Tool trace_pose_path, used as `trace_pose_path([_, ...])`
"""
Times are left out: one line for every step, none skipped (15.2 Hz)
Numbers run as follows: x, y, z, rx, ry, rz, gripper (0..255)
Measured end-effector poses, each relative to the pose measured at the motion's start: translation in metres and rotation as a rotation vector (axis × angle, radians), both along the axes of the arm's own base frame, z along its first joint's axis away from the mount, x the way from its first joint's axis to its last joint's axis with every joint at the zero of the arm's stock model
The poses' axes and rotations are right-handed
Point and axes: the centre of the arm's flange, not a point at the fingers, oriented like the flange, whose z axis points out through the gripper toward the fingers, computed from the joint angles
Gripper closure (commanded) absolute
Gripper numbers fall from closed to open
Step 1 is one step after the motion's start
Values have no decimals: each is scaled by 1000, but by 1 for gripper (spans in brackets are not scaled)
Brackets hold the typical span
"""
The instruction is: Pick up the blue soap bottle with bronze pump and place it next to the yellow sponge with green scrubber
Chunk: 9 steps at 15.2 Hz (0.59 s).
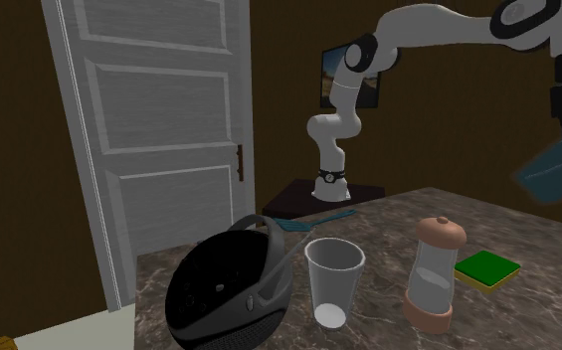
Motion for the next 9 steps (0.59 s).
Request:
trace_pose_path([0,0,-4,0,0,0,255])
trace_pose_path([0,1,-10,0,0,0,255])
trace_pose_path([0,1,-15,0,0,0,255])
trace_pose_path([-1,1,-20,0,0,0,255])
trace_pose_path([-1,1,-25,0,0,0,255])
trace_pose_path([-1,1,-30,0,0,0,255])
trace_pose_path([-1,1,-35,0,0,0,255])
trace_pose_path([-1,0,-41,0,0,0,255])
trace_pose_path([-1,0,-46,0,0,0,255])
